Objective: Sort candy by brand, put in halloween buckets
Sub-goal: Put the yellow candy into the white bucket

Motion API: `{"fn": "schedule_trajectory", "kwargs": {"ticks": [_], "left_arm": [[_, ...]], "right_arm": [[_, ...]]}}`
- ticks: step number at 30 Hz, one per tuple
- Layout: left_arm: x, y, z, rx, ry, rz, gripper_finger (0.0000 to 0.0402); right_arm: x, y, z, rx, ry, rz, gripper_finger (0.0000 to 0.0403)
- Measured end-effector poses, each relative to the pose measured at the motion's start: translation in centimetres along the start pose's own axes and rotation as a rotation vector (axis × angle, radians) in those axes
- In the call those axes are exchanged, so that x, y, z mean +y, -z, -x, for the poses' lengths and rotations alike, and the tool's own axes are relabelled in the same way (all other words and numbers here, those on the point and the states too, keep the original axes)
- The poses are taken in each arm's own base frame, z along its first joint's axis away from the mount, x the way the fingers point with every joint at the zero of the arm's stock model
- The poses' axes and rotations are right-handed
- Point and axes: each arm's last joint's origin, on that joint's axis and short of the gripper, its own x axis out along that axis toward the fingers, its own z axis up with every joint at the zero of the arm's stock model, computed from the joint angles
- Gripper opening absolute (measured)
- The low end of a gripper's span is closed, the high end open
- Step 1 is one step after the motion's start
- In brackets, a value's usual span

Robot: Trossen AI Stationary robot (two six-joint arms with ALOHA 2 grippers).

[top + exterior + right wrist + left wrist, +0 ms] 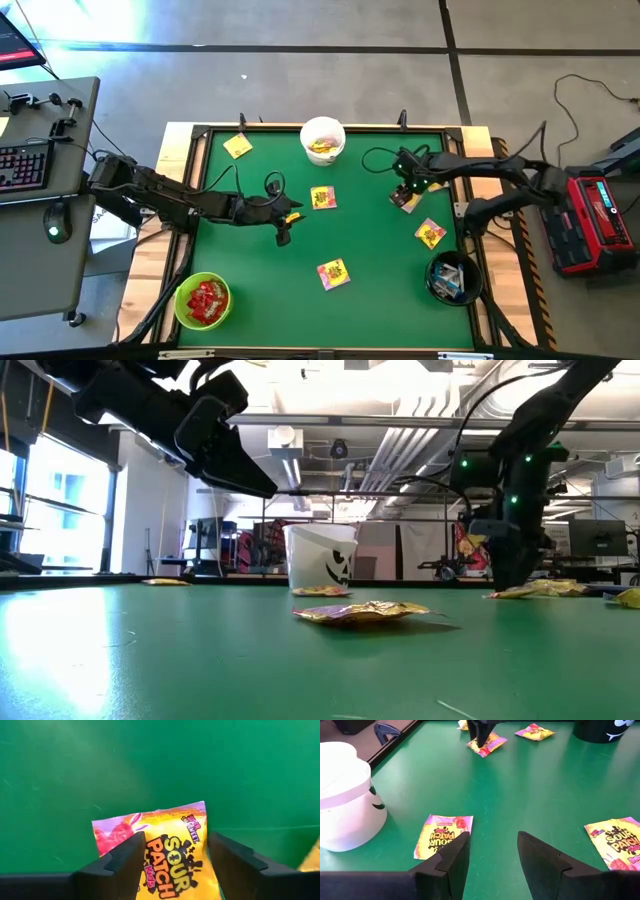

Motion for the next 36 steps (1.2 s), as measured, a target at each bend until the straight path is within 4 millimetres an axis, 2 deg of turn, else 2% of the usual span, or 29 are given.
{"fn": "schedule_trajectory", "kwargs": {"ticks": [3, 5, 10, 11, 15, 19, 24, 30, 36], "left_arm": [[0.0, 0.0, 0.0, 0.0, 0.0, -0.001, 0.0158], [0.0, 0.0, 0.0, 0.0, 0.0, -0.001, 0.0158], [0.0, 0.0, 0.0, 0.0, 0.0, 0.0, 0.0158], [0.0, 0.0, 0.0, 0.001, 0.0, 0.0, 0.0158], [0.0, 0.0, 0.0, 0.001, 0.0, 0.0, 0.0158], [0.0, 0.0, 0.0, 0.001, -0.001, 0.007, 0.0158], [0.0, 0.0, 0.0, 0.004, -0.001, 0.015, 0.0158], [0.0, 0.0, 0.0, 0.004, -0.002, 0.015, 0.0158], [0.2, 0.0, -0.1, 0.003, -0.019, 0.025, 0.0158]], "right_arm": [[-0.1, -0.4, -0.5, 0.01, -0.021, -0.007, 0.019], [-0.1, -0.5, -0.6, -0.003, -0.024, -0.005, 0.0159], [0.0, -0.6, -0.2, -0.037, -0.034, 0.033, 0.0031], [0.1, -0.6, -0.1, -0.043, -0.032, 0.045, 0.0017], [0.9, -1.0, 1.3, -0.104, -0.054, 0.073, 0.0019], [2.5, -1.8, 3.4, -0.218, -0.094, 0.119, 0.0004], [5.6, -4.0, 5.7, -0.506, -0.148, 0.169, 0.0003], [8.0, -7.6, 6.4, -0.786, -0.197, 0.174, 0.0001], [9.9, -13.7, 6.8, -0.867, -0.168, 0.215, 0.0]]}}
